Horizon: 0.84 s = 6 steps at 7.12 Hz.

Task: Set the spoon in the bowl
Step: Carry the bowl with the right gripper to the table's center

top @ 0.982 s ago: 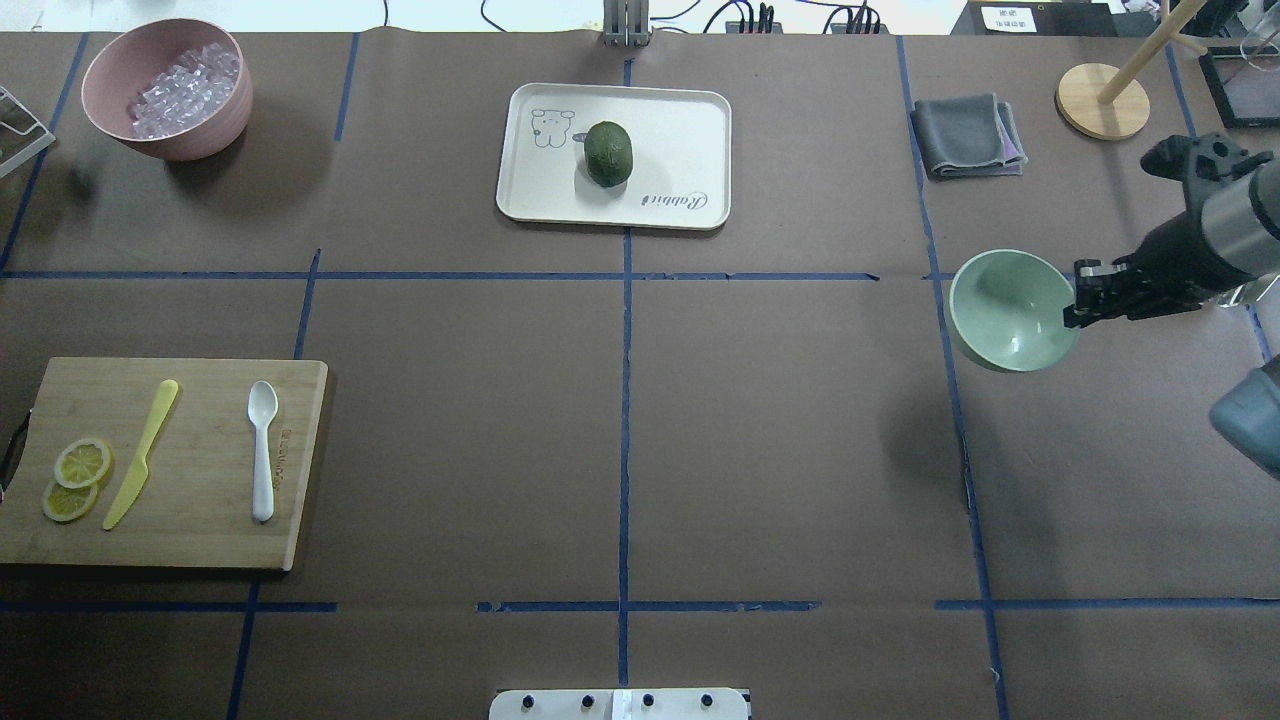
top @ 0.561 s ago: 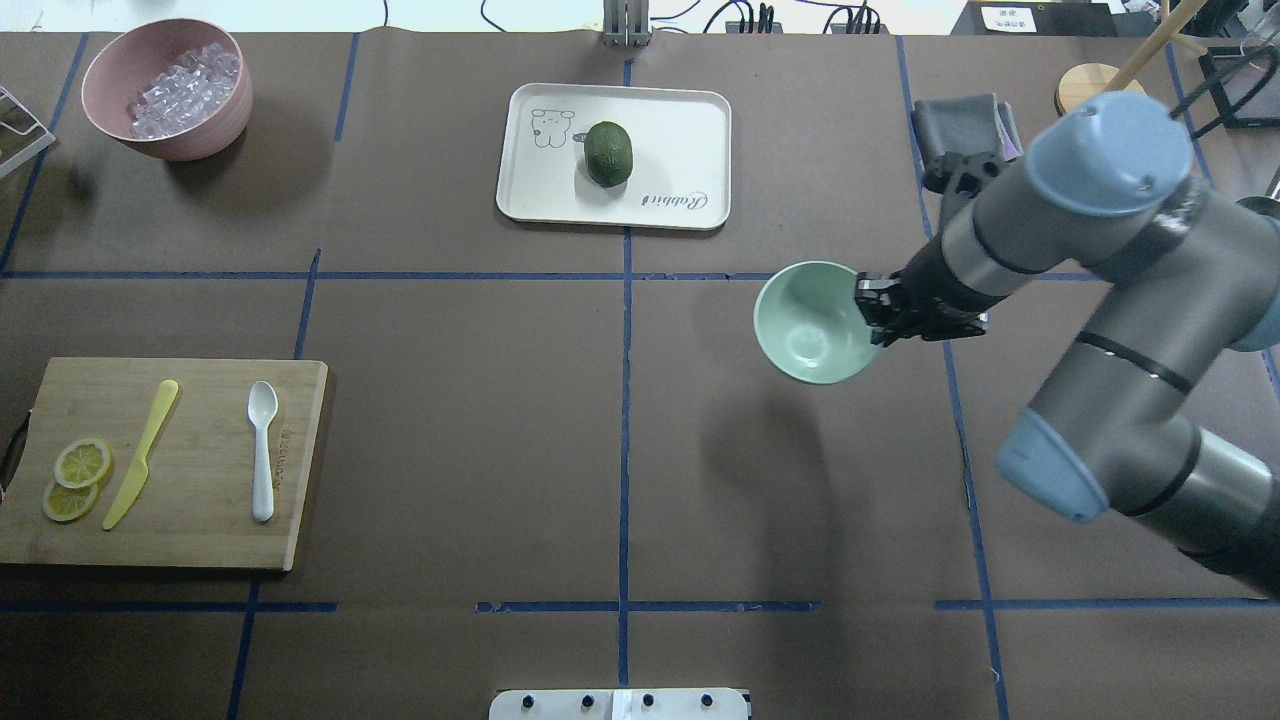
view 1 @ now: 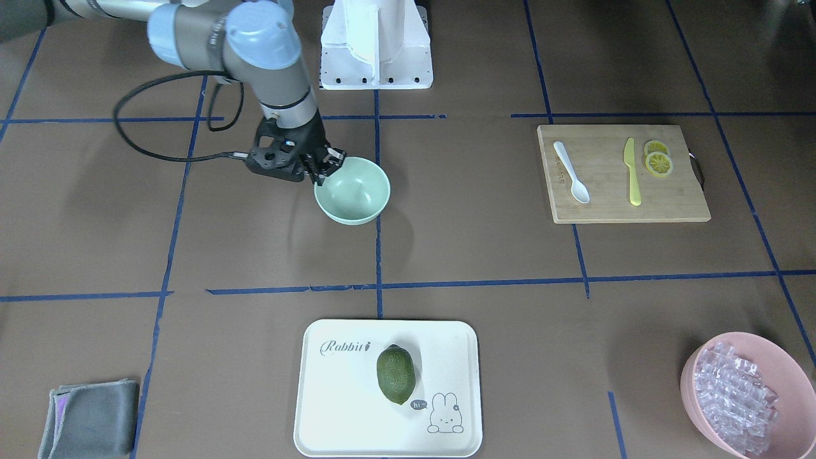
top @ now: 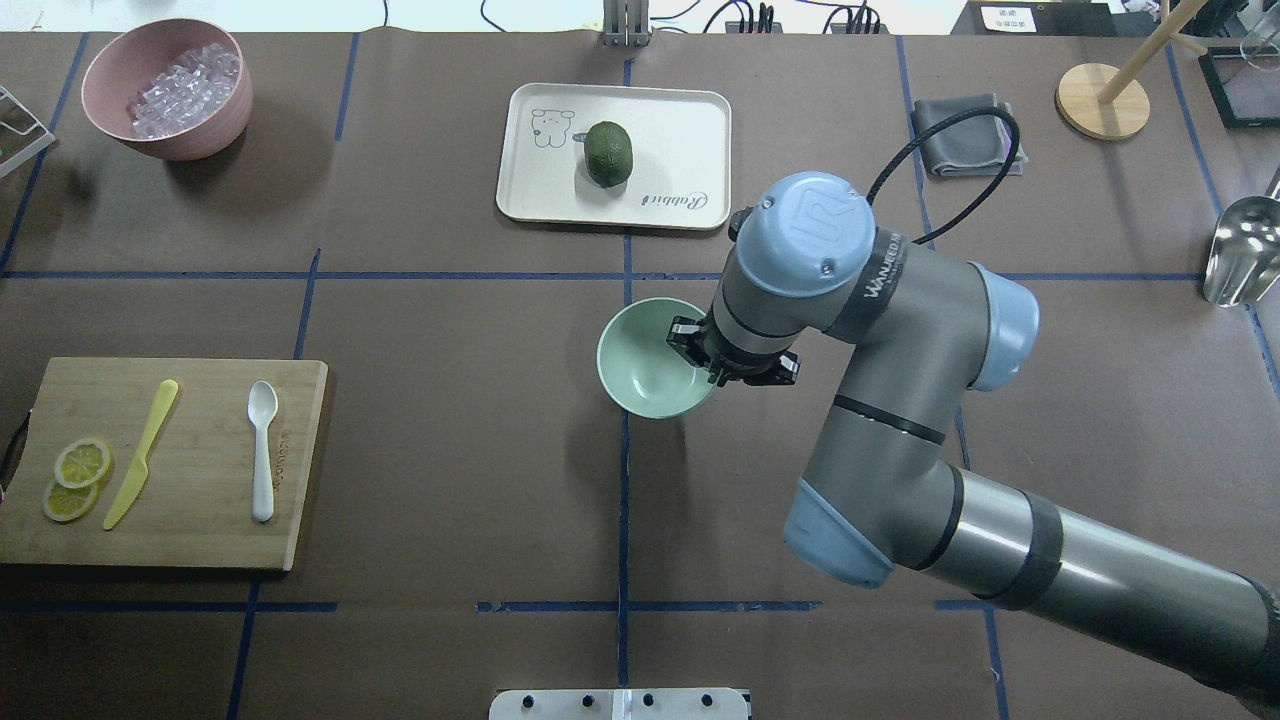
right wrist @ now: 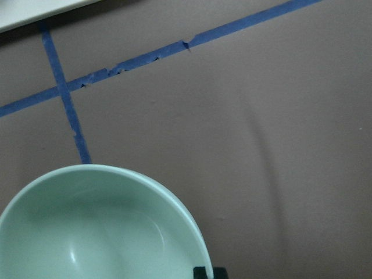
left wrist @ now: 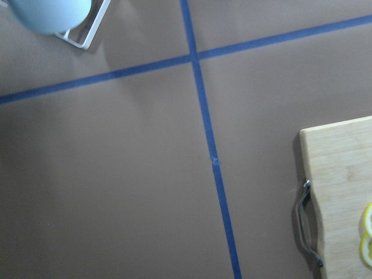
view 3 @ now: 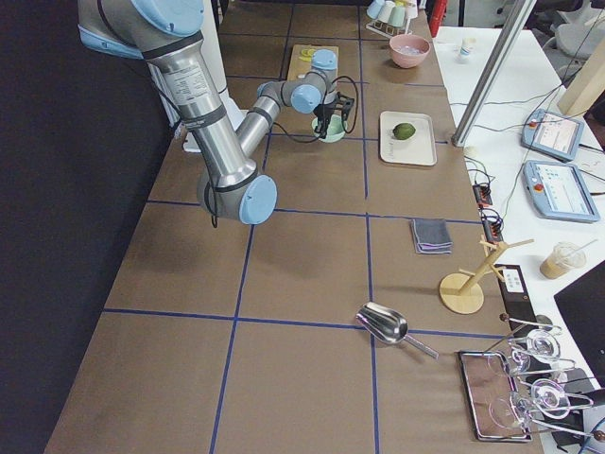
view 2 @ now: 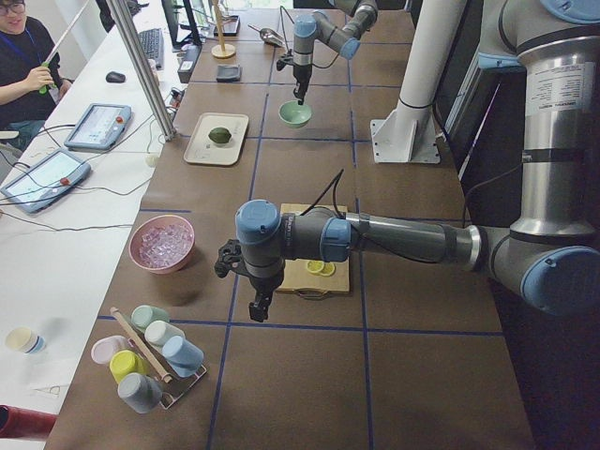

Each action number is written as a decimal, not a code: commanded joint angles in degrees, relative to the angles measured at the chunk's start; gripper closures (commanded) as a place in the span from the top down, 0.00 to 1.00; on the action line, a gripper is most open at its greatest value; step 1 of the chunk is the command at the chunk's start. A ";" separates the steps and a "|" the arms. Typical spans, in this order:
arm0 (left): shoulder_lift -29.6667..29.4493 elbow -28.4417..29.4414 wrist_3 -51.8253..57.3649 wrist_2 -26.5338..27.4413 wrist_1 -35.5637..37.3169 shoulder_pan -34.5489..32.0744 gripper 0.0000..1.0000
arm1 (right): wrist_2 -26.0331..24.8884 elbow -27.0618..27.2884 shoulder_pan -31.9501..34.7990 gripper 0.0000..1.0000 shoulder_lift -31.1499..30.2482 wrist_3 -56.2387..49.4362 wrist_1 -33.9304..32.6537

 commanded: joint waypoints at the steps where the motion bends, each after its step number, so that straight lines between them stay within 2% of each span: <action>1: -0.07 0.56 -0.13 0.07 -3.50 0.10 1.00 | -2.02 -5.91 -1.68 0.00 4.08 1.66 1.81; 2: -0.07 0.65 -0.13 0.07 -3.50 0.10 1.00 | -2.12 -7.84 -2.12 0.00 4.09 2.45 5.75; 4: -0.07 0.73 -0.04 -0.19 -3.50 0.10 1.00 | -2.56 -8.57 -3.34 0.02 3.57 2.46 6.31; 5: -0.07 0.73 -0.04 -0.19 -3.50 0.10 1.00 | -2.56 -8.57 -3.70 0.26 3.47 2.37 6.31; 6: -0.07 0.56 -0.04 -0.19 -3.59 0.10 1.00 | -2.56 -8.13 -3.70 0.99 3.73 2.37 6.23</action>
